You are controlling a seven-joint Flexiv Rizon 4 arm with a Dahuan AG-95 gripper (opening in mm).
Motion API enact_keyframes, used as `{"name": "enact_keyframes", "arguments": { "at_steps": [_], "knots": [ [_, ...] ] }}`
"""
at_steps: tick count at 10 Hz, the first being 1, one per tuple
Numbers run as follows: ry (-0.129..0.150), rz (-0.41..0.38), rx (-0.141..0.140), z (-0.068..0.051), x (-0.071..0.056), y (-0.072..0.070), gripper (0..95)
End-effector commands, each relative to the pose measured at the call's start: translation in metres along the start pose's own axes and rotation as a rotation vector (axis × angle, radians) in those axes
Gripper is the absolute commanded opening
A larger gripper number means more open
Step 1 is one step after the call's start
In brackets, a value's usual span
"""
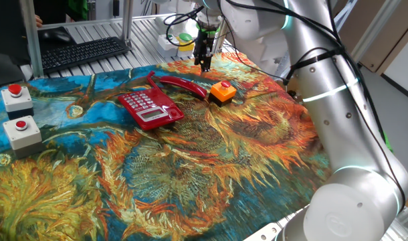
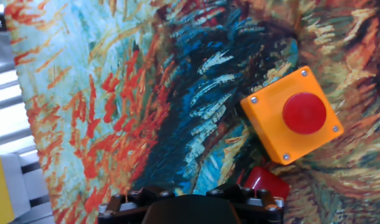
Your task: Place the handset of the telephone on the corresponding phone cradle
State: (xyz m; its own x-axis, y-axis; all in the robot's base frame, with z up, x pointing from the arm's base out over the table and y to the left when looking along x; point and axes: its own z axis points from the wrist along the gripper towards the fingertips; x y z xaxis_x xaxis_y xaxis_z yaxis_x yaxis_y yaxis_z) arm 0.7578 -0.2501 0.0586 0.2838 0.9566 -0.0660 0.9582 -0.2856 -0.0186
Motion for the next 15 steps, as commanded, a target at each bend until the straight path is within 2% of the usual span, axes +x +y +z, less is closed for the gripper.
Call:
{"name": "enact_keyframes", "arguments": {
  "at_steps": [1,6,7,9,11,13,15],
  "knots": [
    [0.002,0.017,0.003,0.000,0.000,-0.003,76.0],
    [0.014,0.052,0.000,0.001,-0.002,-0.045,76.0],
    [0.019,0.056,0.000,0.001,-0.001,-0.047,76.0],
    [0.046,0.107,-0.013,0.007,0.001,-0.059,76.0],
    [0.077,0.162,-0.019,0.011,0.005,-0.064,76.0],
    [0.086,0.212,-0.017,0.012,0.014,-0.066,76.0],
    [0.083,0.233,-0.022,0.015,0.023,-0.067,76.0]
  ]
}}
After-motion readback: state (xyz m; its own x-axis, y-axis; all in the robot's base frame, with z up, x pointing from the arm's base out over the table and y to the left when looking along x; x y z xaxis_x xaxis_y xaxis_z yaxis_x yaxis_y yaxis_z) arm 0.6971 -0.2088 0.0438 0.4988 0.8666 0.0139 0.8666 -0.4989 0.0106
